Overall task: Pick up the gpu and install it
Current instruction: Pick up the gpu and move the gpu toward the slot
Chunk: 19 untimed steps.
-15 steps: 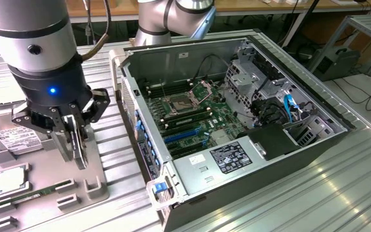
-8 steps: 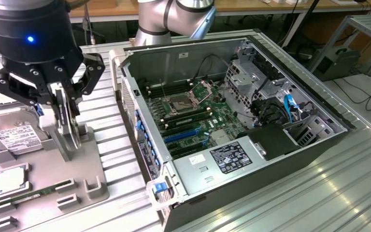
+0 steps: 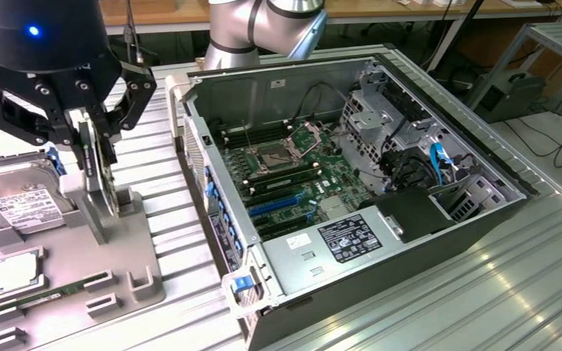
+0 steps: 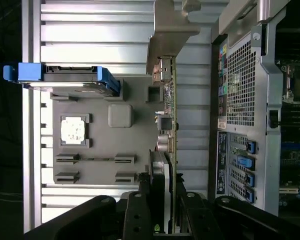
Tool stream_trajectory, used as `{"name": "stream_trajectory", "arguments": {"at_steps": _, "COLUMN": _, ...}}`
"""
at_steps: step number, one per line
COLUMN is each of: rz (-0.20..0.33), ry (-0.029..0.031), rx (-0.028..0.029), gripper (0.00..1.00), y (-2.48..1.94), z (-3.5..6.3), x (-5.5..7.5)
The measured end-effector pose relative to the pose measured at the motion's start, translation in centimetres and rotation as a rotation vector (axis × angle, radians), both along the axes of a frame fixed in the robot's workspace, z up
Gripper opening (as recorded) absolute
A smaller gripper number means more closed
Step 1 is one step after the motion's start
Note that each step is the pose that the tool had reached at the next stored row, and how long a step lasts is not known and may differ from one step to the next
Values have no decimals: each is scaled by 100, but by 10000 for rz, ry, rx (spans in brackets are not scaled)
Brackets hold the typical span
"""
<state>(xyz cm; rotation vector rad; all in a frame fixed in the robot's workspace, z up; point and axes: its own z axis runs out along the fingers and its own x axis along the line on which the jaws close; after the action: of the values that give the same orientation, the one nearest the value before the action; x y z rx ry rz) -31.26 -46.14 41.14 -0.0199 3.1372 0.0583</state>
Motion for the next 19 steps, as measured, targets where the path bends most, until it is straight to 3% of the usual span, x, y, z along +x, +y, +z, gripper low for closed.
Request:
{"name": "stream_trajectory", "arguments": {"at_steps": 12, "rz": 0, "ry": -1, "rx": 1, "gripper": 28, "y": 0, "z": 287, "x": 0}}
{"name": "stream_trajectory", "arguments": {"at_steps": 19, "rz": 0, "ry": -1, "rx": 1, "gripper": 28, "y": 0, "z": 348, "x": 0}}
